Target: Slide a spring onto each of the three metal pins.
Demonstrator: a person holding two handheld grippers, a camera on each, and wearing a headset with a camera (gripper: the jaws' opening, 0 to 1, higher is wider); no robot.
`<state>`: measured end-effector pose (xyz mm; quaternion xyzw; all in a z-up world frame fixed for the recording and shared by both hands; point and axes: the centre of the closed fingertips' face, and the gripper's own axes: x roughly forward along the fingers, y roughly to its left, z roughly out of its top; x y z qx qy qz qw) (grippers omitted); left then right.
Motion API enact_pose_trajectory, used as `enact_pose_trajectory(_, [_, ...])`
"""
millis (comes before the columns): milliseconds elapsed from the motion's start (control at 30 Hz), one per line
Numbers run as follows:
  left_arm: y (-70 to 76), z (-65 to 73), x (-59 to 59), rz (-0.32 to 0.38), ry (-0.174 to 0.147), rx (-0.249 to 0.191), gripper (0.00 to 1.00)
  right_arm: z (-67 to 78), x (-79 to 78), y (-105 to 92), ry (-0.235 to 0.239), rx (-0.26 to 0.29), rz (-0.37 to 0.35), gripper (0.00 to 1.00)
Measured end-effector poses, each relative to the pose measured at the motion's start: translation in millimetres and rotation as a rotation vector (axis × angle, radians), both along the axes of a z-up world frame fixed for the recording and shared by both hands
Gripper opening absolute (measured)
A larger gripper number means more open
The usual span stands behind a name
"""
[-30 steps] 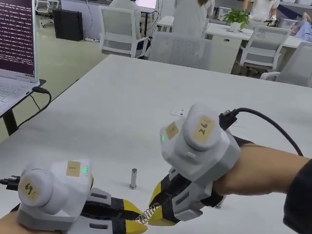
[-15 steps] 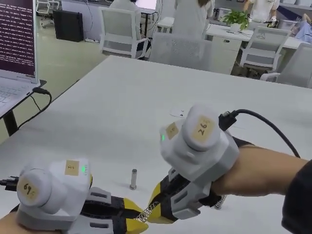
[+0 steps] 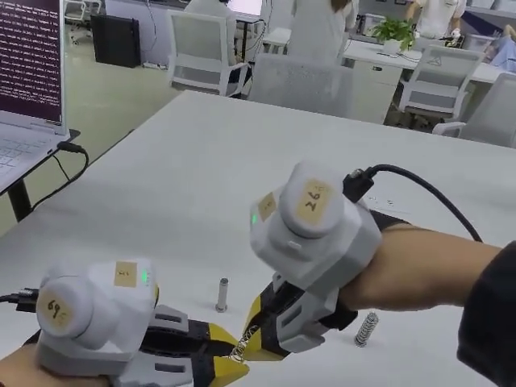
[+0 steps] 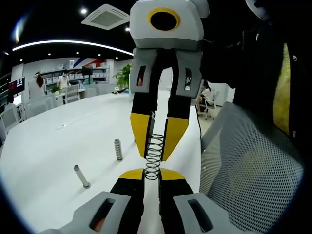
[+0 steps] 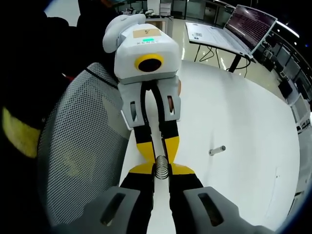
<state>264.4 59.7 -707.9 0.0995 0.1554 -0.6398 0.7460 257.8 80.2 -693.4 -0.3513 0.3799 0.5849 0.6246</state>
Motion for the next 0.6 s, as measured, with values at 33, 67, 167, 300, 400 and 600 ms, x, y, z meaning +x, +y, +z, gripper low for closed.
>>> enact_pose_trajectory(33, [-0.2,0.3,0.3,0.001,0.000,-0.003,0.03,0.4,0.3,0.2,-0.002,-0.002,0.002,0.08])
enact_pose_trajectory(67, [-0.4,0.5,0.6,0.002,0.001,-0.005,0.03,1.0,0.7,0.6,-0.004,-0.004,0.004,0.08])
enact_pose_trajectory(167, [-2.5,0.5,1.2,-0.001,0.001,-0.005,0.03,2.2,0.9,2.5,-0.005,-0.008,0.010,0.08])
enact_pose_trajectory(300, [-4.0,-0.1,0.5,-0.007,0.001,-0.004,0.03,1.7,0.0,2.9,-0.003,-0.017,0.015,0.07])
enact_pose_trajectory(400, [-4.2,-1.0,0.7,-0.007,0.001,-0.001,0.03,0.6,0.5,2.6,0.000,-0.024,0.014,0.08])
enact_pose_trajectory(600, [-4.2,-2.6,1.9,-0.004,0.005,0.000,0.03,-0.7,1.1,1.8,0.003,-0.041,0.019,0.08])
